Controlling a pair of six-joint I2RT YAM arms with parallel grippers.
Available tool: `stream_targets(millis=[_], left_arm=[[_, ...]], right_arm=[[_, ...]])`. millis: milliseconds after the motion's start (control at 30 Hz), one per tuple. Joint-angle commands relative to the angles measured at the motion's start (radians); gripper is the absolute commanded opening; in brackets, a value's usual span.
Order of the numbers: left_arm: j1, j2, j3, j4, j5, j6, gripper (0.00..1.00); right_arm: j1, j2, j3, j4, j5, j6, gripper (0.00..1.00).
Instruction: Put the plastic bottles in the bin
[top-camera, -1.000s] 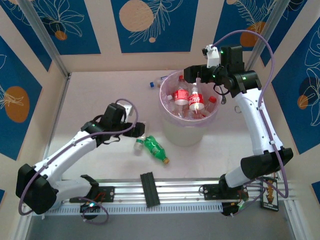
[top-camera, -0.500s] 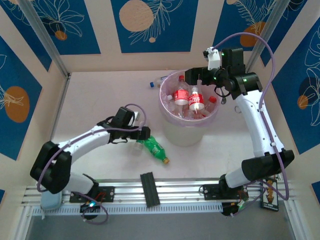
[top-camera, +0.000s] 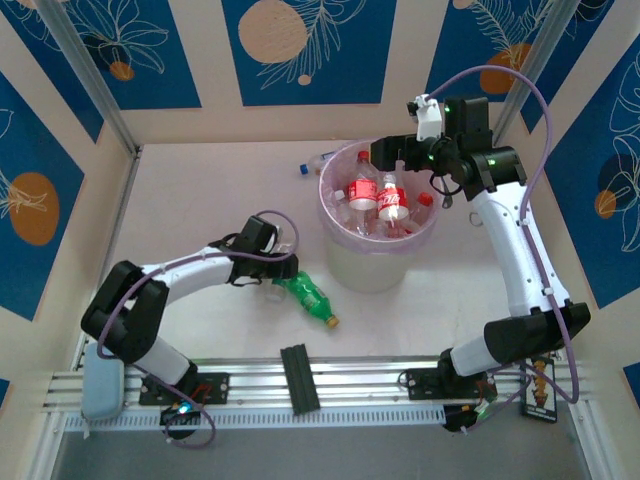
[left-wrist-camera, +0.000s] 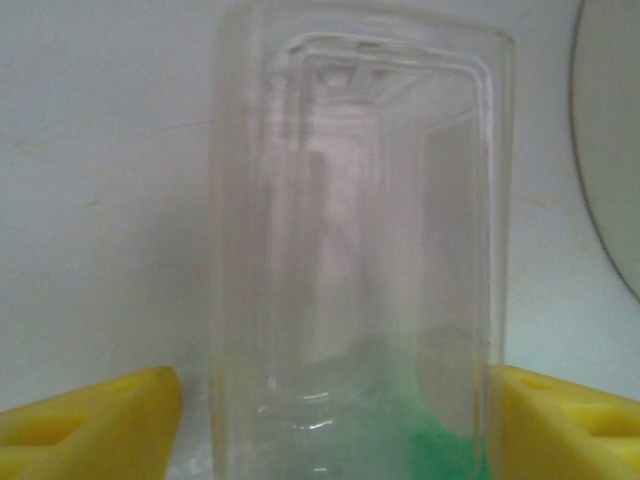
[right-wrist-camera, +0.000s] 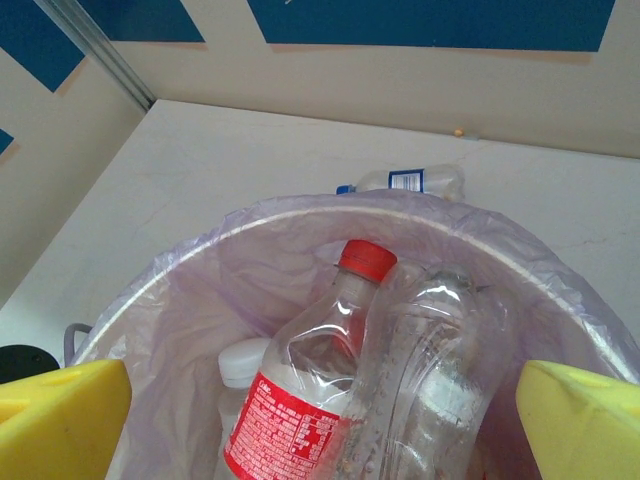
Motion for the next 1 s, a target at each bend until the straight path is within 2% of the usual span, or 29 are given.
stream_targets(millis=[0, 300, 533, 767, 967], left_arm=[[0.007, 0.024, 0.025, 0.004, -0.075, 0.011, 0.72], [0.033, 0.113, 0.147, -0.027, -0.141, 0.066, 0.72], [0.043, 0.092, 0.154, -0.064, -0.121, 0.069, 0.99], [0.031, -0.016, 0.043, -0.071, -0.072, -0.009, 1.00], [0.027, -0.017, -0.047, -0.021, -0.047, -0.063, 0.97]], right_arm=[[-0.006, -0.032, -0.011, 0.004, -0.003, -0.007, 0.99], [-0.007, -0.046, -0.026, -0.002, 0.007, -0.014, 0.99], [-0.017, -0.059, -0.044, 0.003, 0.012, -0.017, 0.99], [-0.022, -0.046, -0.053, 0.025, -0.003, -0.011, 0.99], [-0.021, -0.034, -0.054, 0.031, -0.010, -0.008, 0.99]])
